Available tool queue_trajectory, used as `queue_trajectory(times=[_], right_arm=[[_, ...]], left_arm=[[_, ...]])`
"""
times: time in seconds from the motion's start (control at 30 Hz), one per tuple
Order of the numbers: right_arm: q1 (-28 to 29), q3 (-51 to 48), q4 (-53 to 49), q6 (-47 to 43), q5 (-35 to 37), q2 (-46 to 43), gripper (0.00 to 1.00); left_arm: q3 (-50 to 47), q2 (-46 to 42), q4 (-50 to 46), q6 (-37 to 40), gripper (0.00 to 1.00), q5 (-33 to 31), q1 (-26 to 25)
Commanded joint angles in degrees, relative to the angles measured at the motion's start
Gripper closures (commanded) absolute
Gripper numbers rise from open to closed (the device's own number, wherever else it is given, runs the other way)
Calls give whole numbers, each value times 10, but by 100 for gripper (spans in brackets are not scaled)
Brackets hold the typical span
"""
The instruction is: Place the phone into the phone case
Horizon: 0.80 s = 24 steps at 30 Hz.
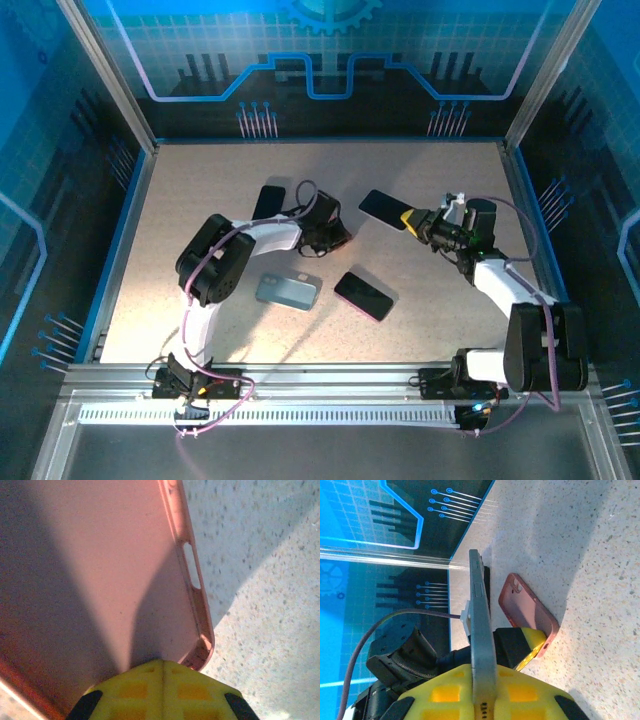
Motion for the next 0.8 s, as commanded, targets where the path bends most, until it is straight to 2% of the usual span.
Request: queue_trajectory(times=[0.0, 0.13, 0.27, 0.37, 0.53, 0.77], right_arm=[[-10, 2, -65, -50, -21, -42, 100], [-14, 4, -134, -89, -13, -73, 100], [-13, 13, -169, -107, -24, -76, 100], [-1, 12, -179, -108, -25, -81, 100], [58, 12, -194, -110, 28, -90, 100], [124, 18, -151, -76, 69, -37, 100]], left_arm=[[-35, -3, 43, -96, 100, 7, -27], [-33, 8, 122, -139, 100, -16, -42], [-49, -17, 157, -145, 100, -31, -30], [-77, -55, 153, -126, 100, -29, -1], [-118, -101, 138, -82, 100, -16, 65], [-71, -78, 94, -5, 100, 13, 122]])
